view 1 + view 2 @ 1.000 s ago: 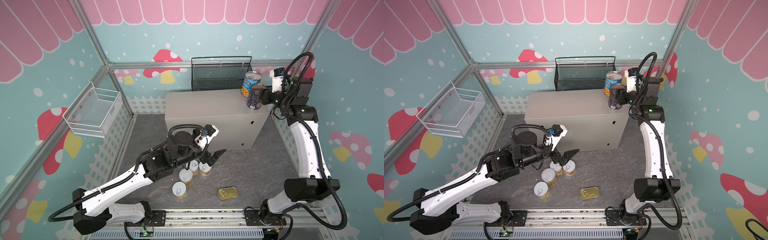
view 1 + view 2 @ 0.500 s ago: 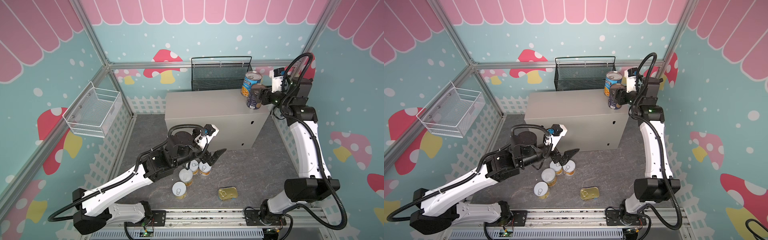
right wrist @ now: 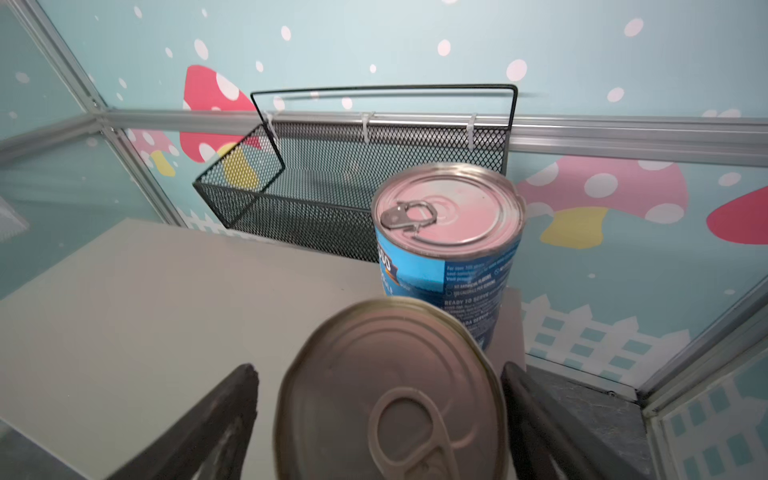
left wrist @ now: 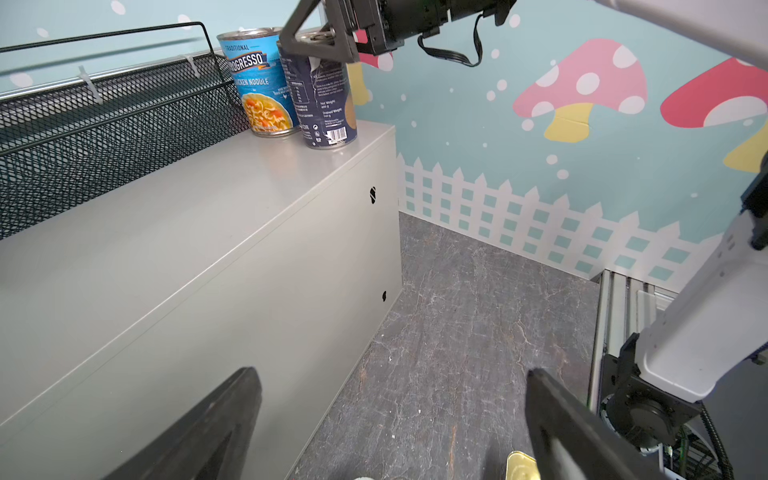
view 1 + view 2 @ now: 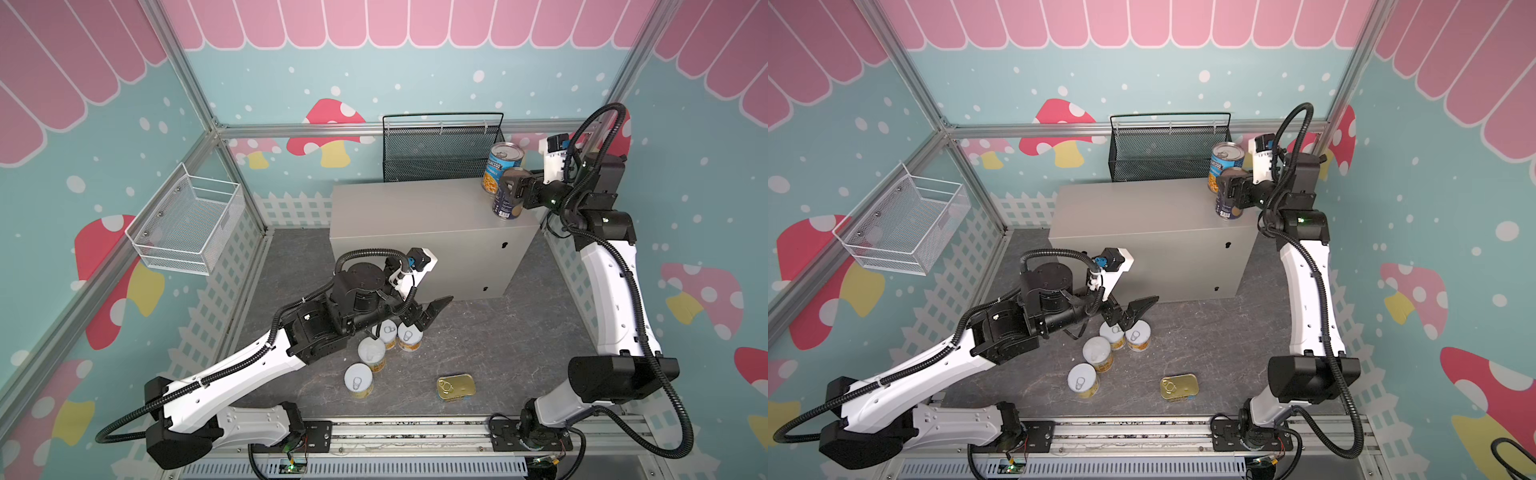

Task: Place and organize the canned foods onto the counter
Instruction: 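Open the right gripper and withdraw it from the dark blue can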

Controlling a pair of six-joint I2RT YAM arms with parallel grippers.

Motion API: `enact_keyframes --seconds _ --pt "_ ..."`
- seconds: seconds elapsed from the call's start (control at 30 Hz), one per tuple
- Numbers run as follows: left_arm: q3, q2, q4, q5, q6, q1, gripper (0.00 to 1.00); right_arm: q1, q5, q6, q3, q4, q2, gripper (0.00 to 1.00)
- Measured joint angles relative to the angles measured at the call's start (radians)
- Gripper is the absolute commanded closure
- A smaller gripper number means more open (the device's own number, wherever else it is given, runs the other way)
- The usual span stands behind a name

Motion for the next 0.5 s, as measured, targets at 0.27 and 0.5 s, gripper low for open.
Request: enact_keyframes --seconds 0.27,0.5 --pt "-0.018 0.000 0.009 0.000 -0.007 0.000 0.01 -0.013 0.041 0.027 0.224 0.008 -0.011 0.00" --pt "-0.023 0.000 -0.010 0.001 -0.014 0.000 0.01 -0.164 0.013 0.114 0.013 0.086 -0.113 0.01"
